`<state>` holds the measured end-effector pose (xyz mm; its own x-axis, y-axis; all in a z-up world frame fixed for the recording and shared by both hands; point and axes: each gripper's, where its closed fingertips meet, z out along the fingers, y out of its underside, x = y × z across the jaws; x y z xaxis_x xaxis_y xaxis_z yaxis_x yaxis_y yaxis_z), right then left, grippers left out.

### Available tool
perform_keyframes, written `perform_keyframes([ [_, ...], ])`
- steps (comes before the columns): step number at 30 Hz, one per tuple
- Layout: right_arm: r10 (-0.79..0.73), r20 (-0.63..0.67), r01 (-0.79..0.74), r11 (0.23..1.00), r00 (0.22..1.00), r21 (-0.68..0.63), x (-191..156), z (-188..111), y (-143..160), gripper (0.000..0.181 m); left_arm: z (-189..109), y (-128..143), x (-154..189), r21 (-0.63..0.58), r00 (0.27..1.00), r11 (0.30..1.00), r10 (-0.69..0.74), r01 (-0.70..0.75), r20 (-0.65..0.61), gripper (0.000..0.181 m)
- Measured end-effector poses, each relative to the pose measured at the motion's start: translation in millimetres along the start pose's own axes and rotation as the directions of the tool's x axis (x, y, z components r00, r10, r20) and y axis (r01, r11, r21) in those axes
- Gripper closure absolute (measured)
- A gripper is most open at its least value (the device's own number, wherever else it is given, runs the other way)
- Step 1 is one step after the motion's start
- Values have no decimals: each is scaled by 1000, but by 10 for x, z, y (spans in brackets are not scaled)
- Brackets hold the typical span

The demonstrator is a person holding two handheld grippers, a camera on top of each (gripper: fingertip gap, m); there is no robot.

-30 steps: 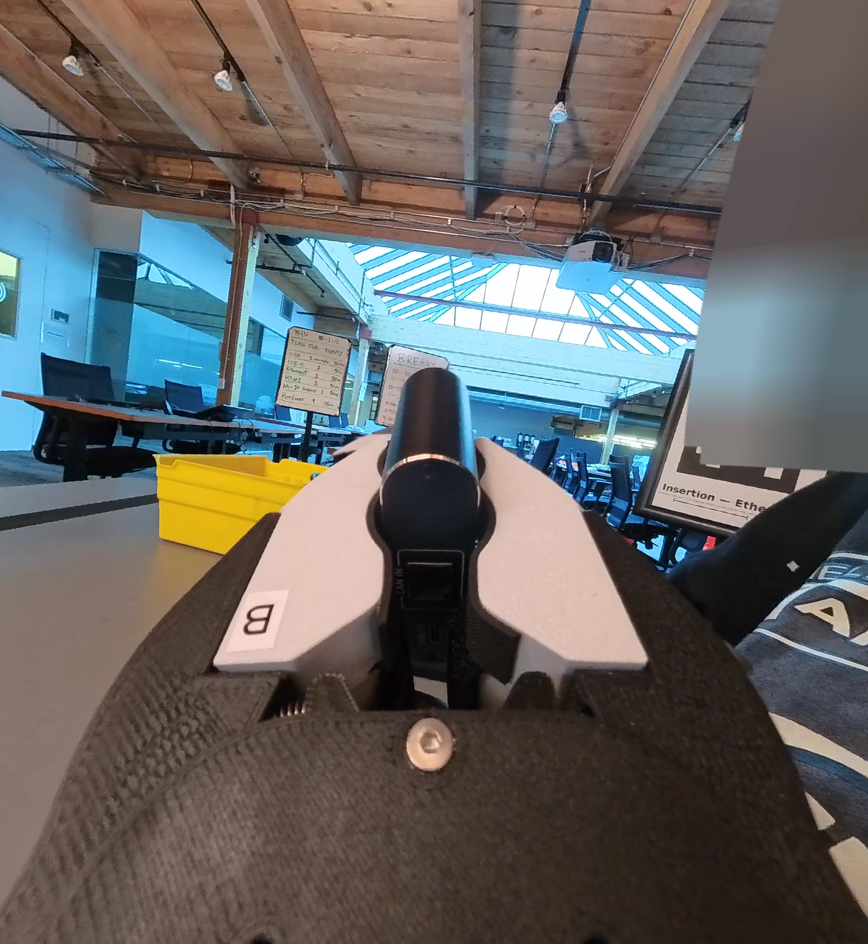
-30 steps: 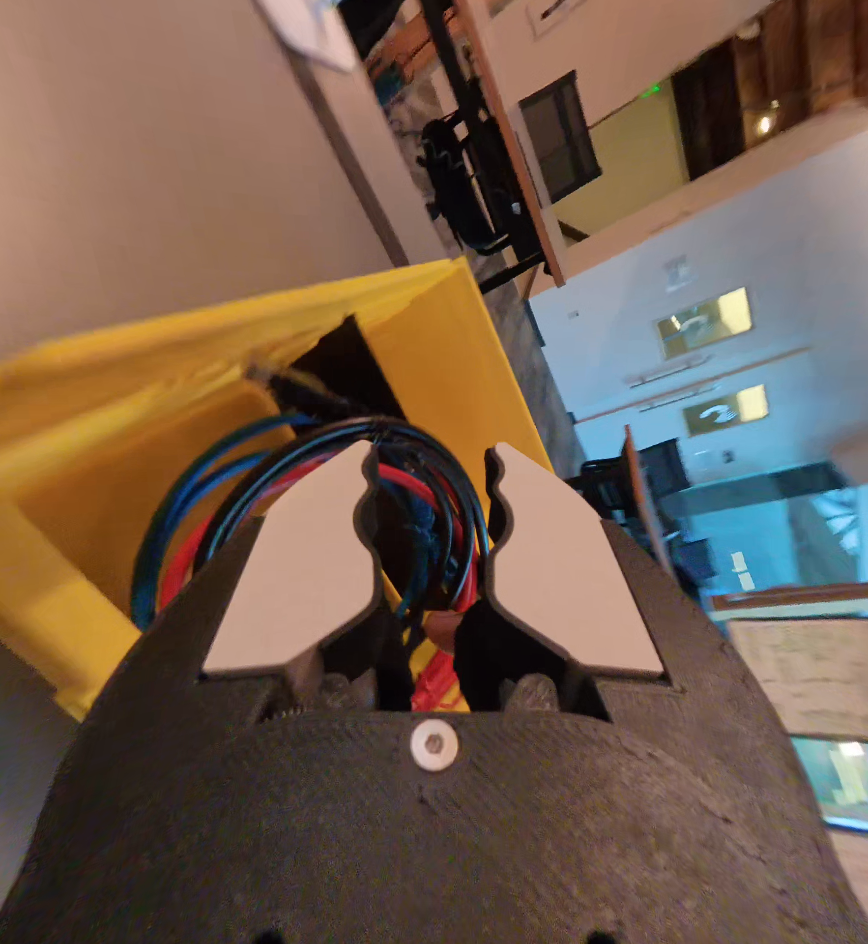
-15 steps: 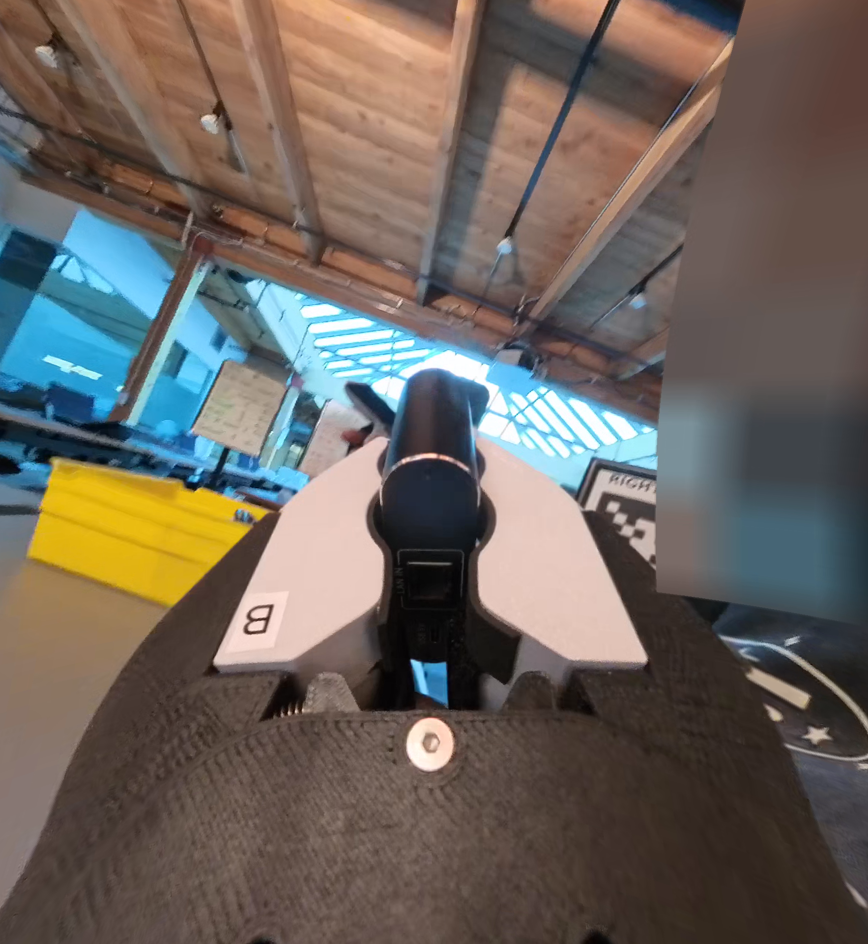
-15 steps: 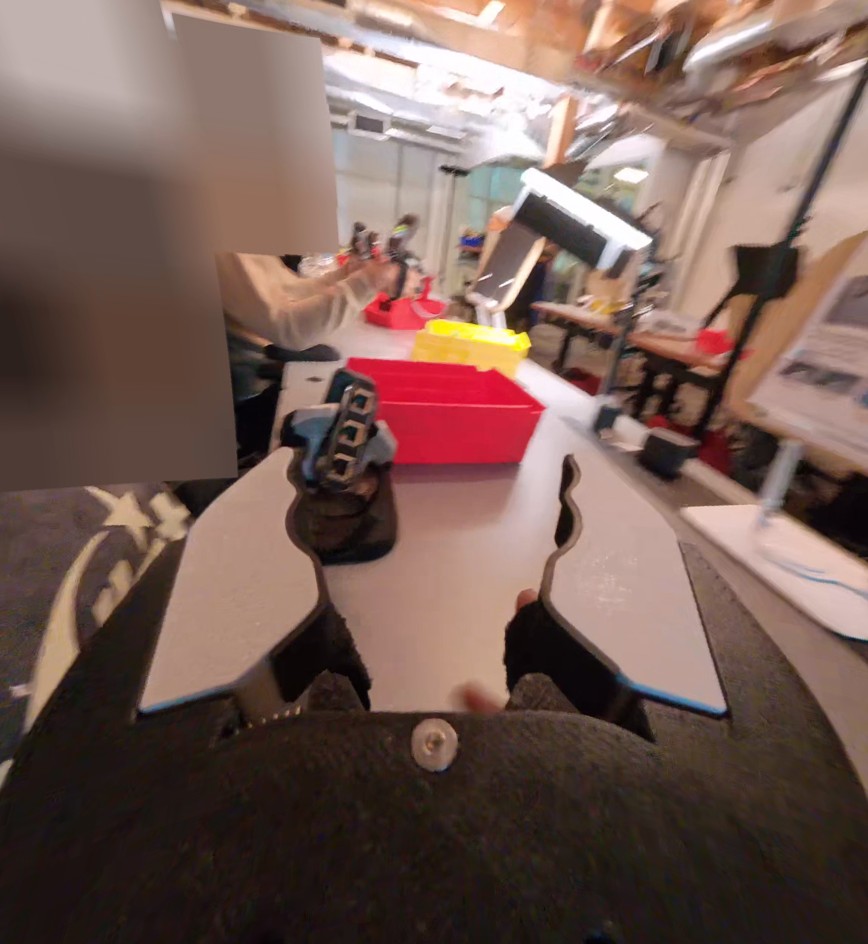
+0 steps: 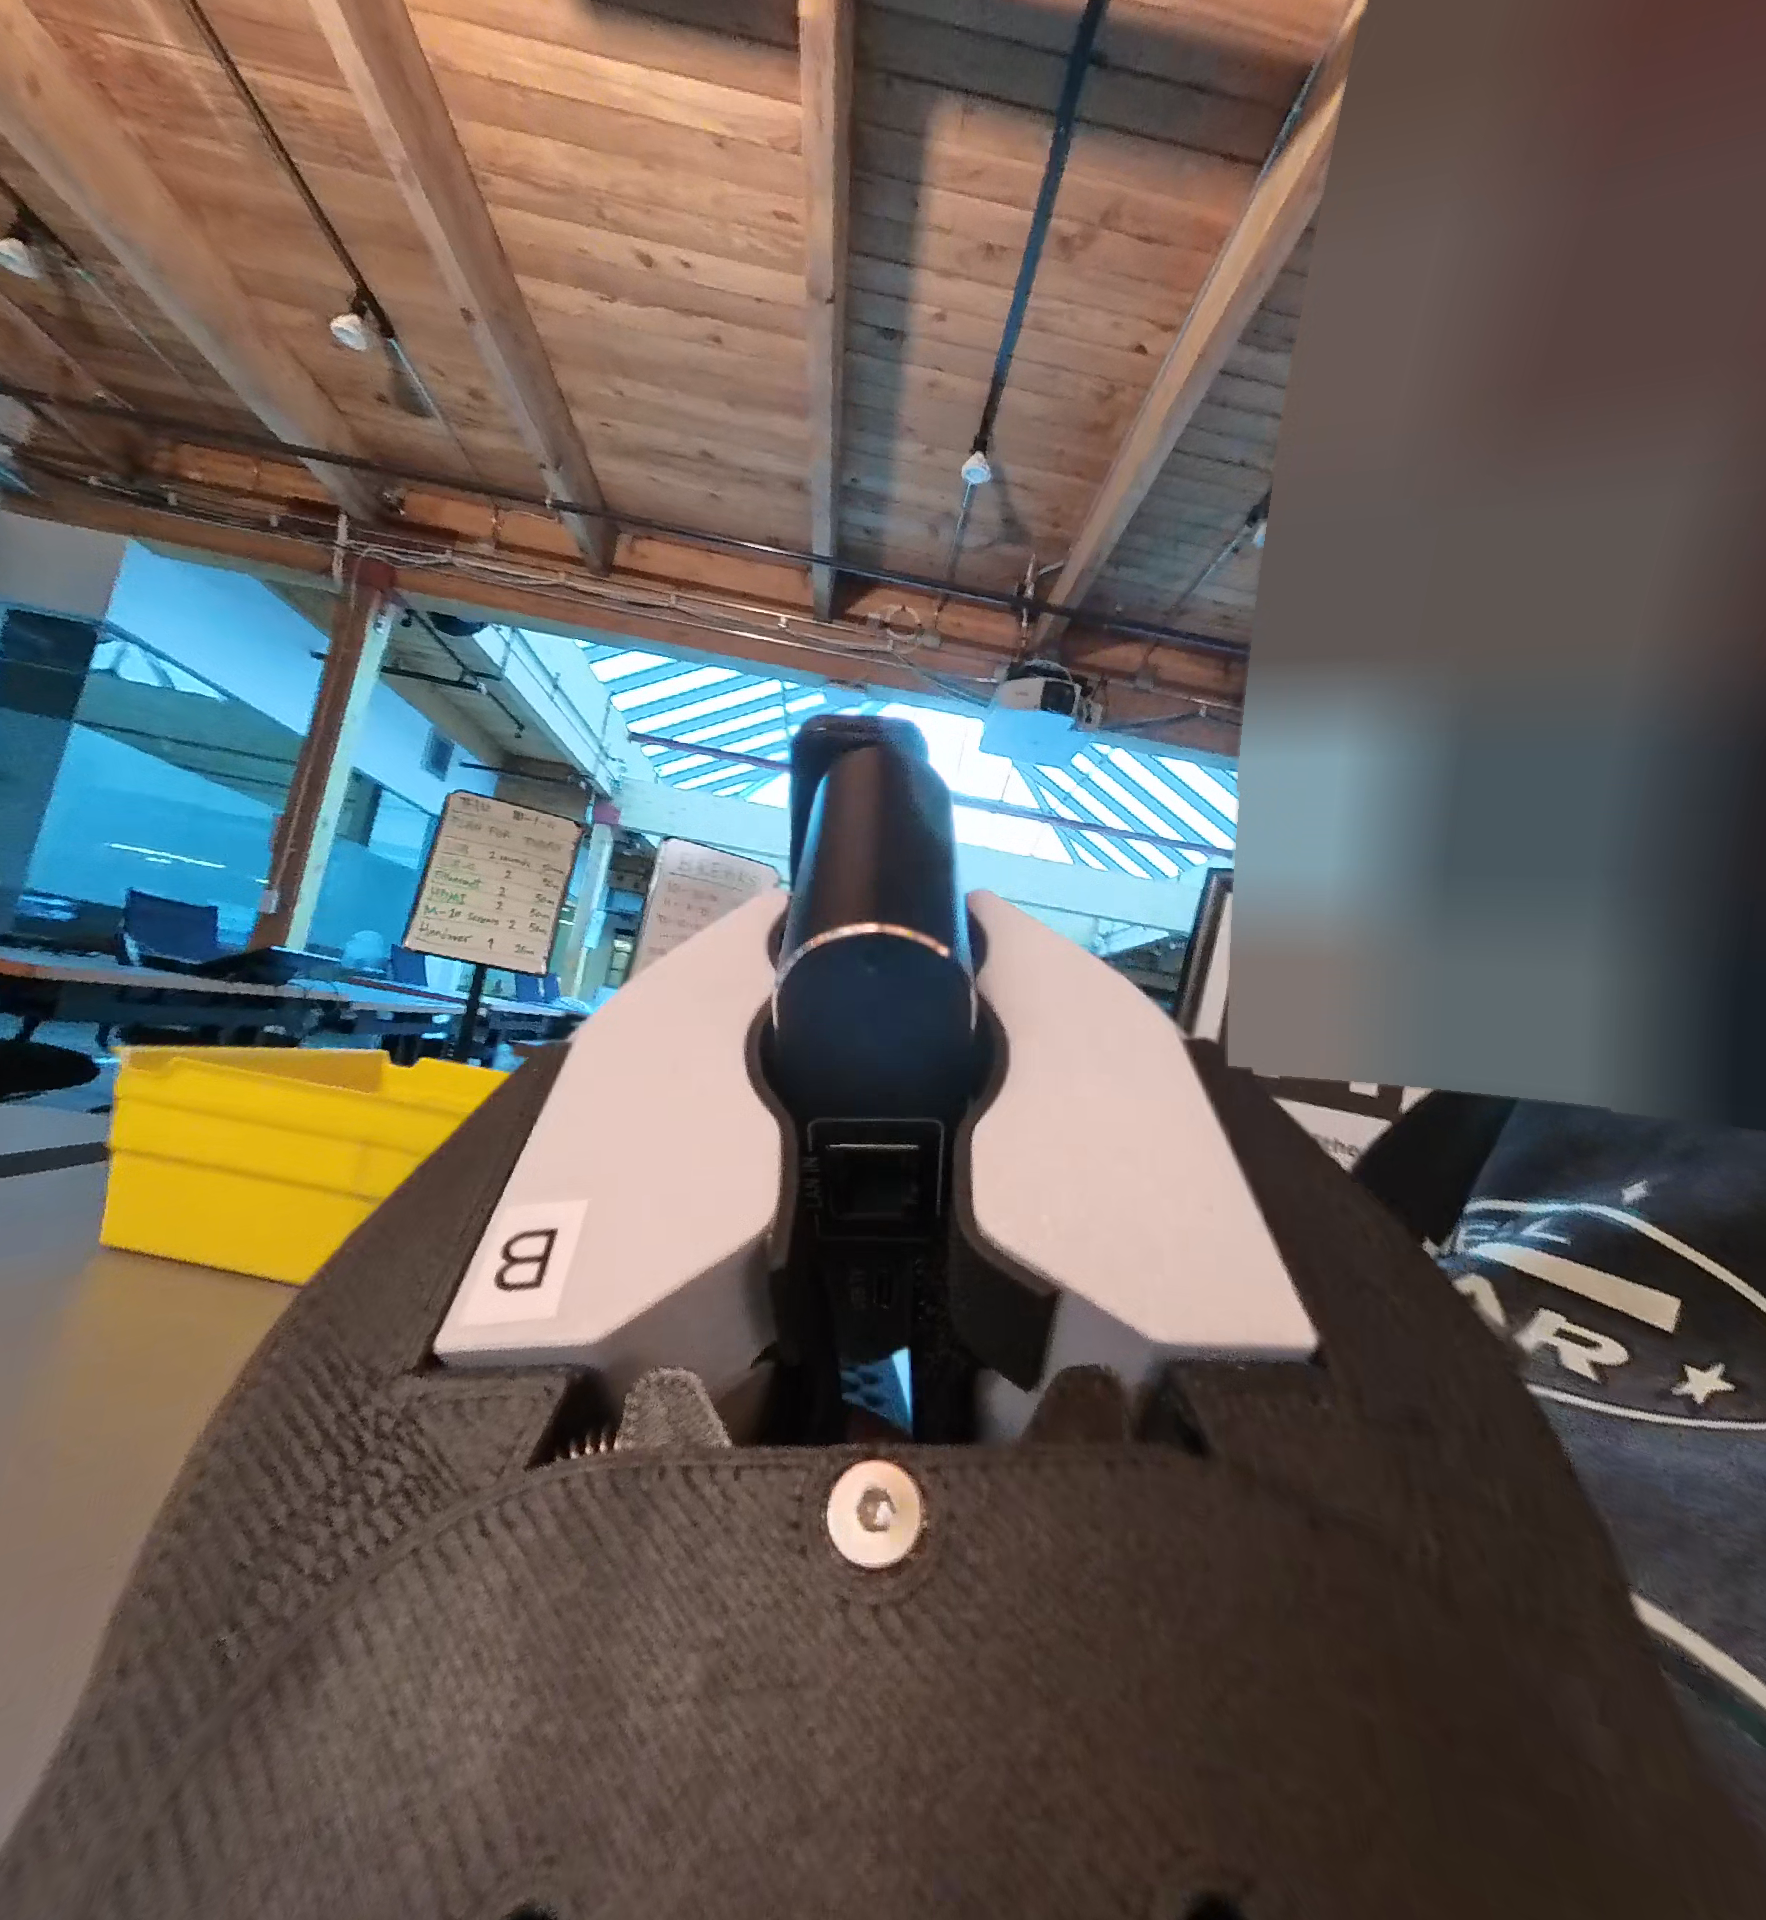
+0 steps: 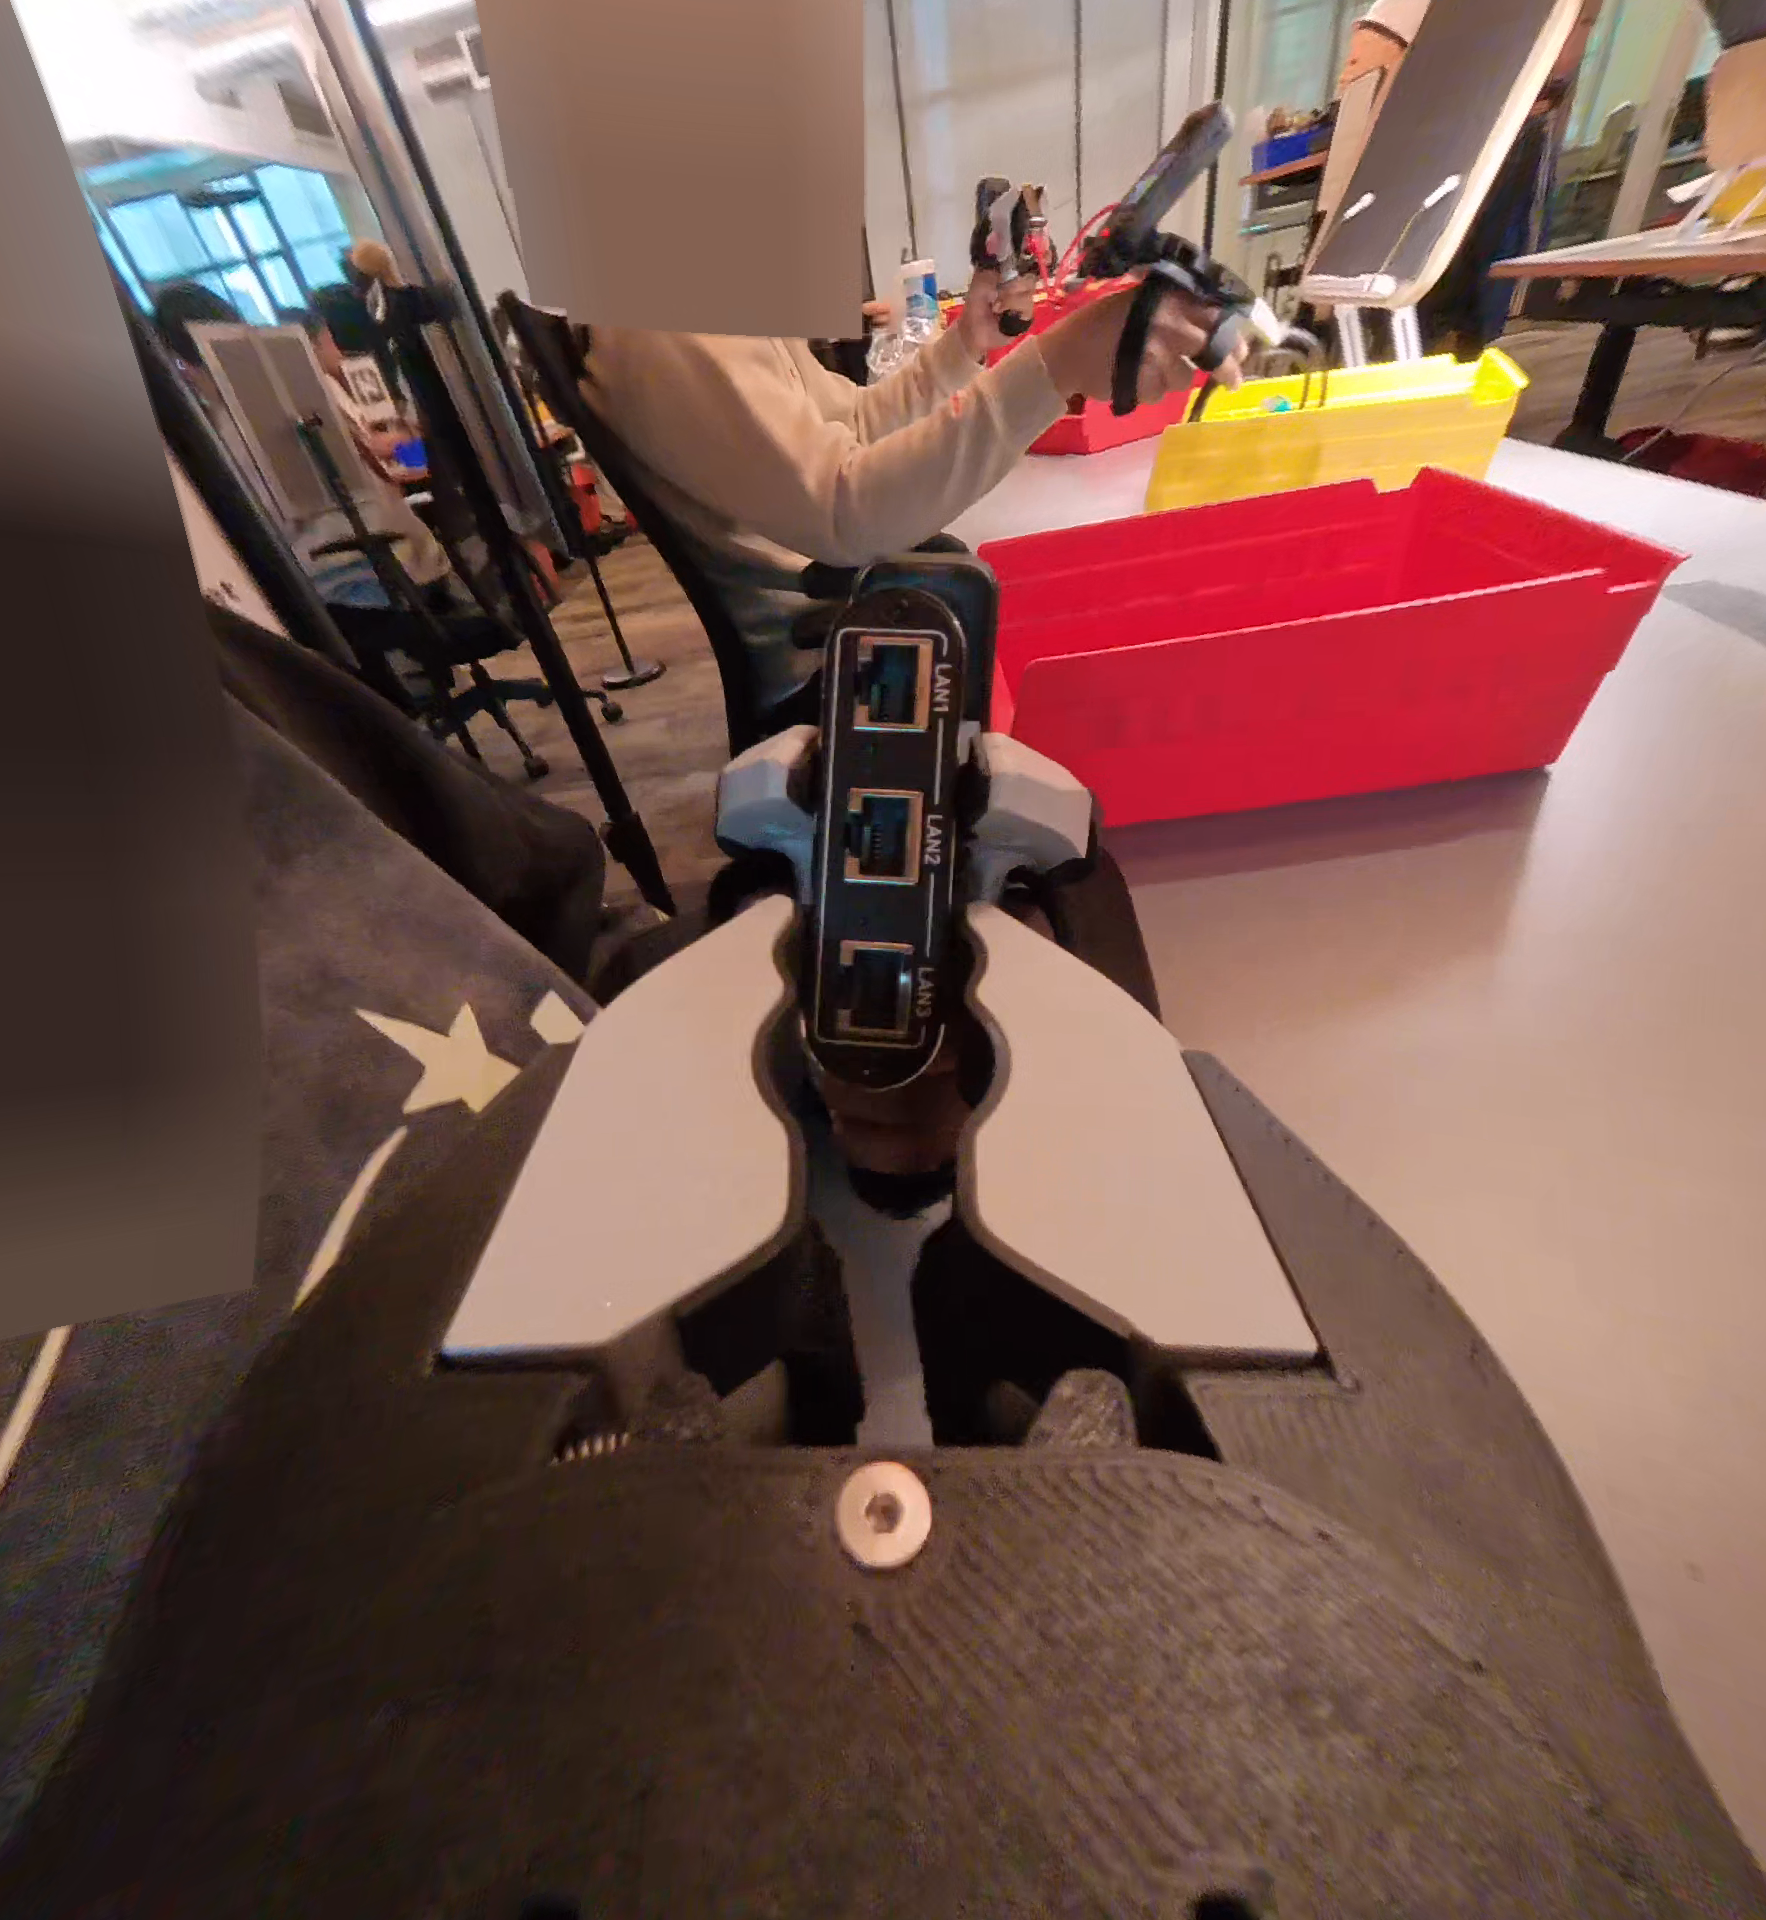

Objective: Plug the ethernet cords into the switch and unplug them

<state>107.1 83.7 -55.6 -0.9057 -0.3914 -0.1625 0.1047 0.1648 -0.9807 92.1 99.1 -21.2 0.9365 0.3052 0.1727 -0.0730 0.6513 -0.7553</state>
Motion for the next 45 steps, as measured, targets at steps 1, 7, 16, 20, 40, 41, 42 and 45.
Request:
perform_keyframes([
  [1, -22, -10, 22, 1000, 1000, -10, 13, -11, 16, 158, 9, 22, 10, -14, 1000, 1000, 0, 0, -5, 154],
  [7, -125, -64, 126, 992, 990, 16, 55, -132, -78, 158, -1, -7, -126, 12, 993, 999, 45, -47, 108, 130],
  [16, -303, -506, 337, 941, 807, -27, 458, -1204, -632, 158, -1, -34, -380, 26, 948, 988, 140, -154, 286, 59],
  [20, -313, -744, 293, 942, 590, -164, 934, -2087, -832, 158, -14, -8, -412, -25, 918, 972, 230, -235, 323, 59],
  [40, -31, -960, -715, 660, 279, -229, 3230, -3952, 946, 158, -59, -48, -478, -6, 906, 973, 219, -232, 363, 62],
  [41, -20, -963, -741, 634, 270, -221, 3229, -3960, 1013, 158, -59, -48, -478, -9, 904, 972, 224, -237, 364, 62],
  [42, -23, -965, -763, 607, 262, -222, 3221, -3977, 1067, 157, -56, -45, -475, -12, 904, 971, 228, -240, 363, 62],
  [45, -24, -968, -802, 555, 248, -219, 3178, -3994, 1135, 158, -49, -33, -471, -19, 904, 970, 232, -241, 359, 62],
])
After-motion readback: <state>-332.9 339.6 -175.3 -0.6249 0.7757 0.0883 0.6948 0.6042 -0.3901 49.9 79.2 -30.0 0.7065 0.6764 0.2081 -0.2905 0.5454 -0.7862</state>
